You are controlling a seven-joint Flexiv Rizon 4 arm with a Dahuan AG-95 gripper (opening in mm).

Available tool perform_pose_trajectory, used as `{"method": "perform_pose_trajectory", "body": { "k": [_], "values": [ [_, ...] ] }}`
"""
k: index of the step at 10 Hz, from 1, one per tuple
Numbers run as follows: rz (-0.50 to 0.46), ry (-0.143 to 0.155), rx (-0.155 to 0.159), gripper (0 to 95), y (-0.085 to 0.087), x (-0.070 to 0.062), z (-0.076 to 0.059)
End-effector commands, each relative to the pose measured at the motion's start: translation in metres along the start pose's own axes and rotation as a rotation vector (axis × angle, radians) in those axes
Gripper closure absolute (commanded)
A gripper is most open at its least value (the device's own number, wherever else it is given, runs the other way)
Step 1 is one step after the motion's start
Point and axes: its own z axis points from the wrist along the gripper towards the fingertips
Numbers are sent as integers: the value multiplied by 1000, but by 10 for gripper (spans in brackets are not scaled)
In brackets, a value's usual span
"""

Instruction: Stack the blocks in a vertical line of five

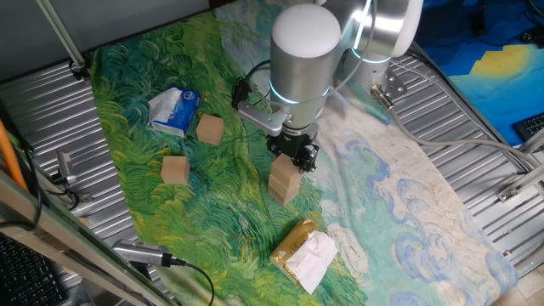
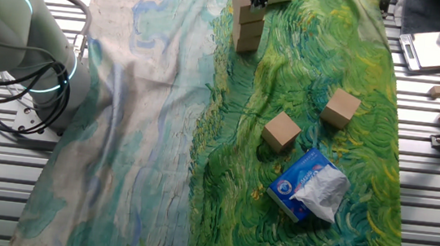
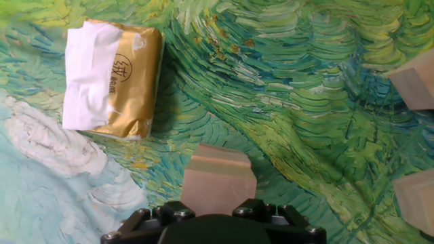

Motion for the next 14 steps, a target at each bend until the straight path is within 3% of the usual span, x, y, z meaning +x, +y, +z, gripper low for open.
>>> {"method": "perform_pose_trajectory", "body": {
  "k": [1,3,4,5,6,8,9,12,13,14],
  "values": [
    [-4,-2,1,950,0,0,1],
    [-14,-1,0,950,0,0,1],
    [-19,0,0,760,0,0,1],
    [-22,1,-1,760,0,0,1],
    [-28,1,-1,570,0,0,1],
    [-30,1,-1,570,0,0,1],
    [-32,3,-2,380,0,0,1],
    [-38,4,-2,380,0,0,1],
    [-41,4,-1,190,0,0,1],
    [-43,5,-1,190,0,1,1]
  ]
}}
